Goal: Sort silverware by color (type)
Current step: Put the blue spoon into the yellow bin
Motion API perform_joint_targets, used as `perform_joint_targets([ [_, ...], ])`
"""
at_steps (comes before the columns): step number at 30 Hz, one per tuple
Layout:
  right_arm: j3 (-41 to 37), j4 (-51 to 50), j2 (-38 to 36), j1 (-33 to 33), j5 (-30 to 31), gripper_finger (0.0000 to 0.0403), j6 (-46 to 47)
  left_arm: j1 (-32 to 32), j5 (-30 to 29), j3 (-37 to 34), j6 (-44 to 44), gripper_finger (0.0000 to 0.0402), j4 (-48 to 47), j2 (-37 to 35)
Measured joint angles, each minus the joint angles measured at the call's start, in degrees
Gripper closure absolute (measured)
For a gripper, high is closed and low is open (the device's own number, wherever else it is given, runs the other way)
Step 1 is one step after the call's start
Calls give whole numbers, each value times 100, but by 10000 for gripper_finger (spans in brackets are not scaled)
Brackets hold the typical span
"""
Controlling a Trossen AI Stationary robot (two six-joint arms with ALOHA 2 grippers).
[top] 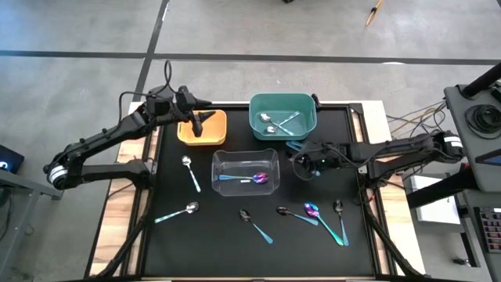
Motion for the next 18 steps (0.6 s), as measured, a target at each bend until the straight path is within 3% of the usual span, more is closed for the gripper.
perform_joint_targets([
  [11, 1161, -483, 14, -2, 447, 394, -806, -149, 35, -52, 4, 235, -4, -31],
  [18, 1870, 18, 451, -7, 739, 394, -1662, -151, 962, -307, 120, 235, 675, -403],
])
